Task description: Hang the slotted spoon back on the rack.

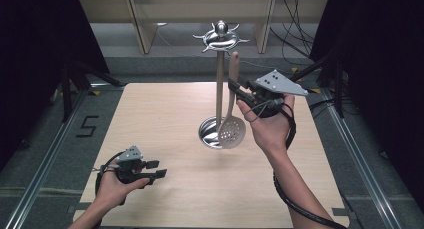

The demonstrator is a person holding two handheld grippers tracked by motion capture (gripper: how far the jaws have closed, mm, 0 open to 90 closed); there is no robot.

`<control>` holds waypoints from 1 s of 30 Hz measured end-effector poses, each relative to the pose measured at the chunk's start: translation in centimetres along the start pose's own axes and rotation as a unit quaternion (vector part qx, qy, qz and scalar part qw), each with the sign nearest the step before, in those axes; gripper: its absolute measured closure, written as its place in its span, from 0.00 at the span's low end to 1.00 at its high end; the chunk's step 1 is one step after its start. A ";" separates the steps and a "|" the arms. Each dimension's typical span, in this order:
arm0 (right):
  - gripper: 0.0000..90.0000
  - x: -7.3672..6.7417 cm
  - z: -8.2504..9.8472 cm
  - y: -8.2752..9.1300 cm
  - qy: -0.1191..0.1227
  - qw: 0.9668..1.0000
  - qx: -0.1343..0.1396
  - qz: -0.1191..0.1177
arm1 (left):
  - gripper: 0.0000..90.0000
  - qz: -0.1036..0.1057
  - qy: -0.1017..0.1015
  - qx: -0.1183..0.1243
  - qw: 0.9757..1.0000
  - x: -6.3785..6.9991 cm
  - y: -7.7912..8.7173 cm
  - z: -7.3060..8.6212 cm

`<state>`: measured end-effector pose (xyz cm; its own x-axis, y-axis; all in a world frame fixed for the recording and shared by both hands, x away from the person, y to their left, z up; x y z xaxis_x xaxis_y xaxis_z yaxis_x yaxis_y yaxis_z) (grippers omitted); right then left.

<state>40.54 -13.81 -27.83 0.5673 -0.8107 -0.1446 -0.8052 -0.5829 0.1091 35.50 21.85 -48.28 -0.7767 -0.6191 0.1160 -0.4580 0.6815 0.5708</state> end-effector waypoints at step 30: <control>0.78 0.0 -0.1 -1.4 -0.001 1.000 -0.022 0.016 | 0.53 0.001 0.000 0.002 1.000 0.0 0.0 0.0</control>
<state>41.72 -13.01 -27.93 0.5415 -0.8285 -0.1427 -0.8142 -0.5591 0.1565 35.53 21.84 -48.33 -0.7777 -0.6175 0.1176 -0.4580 0.6848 0.5669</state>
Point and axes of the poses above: each handheld gripper's, and its own axes: y roughly backward along the jaws, z roughly out of its underside, x roughly to its right, the point moved 1 cm from there along -y, roughly forward along the jaws, and after that the axes turned 8 degrees about -y, right-handed, at the moved point
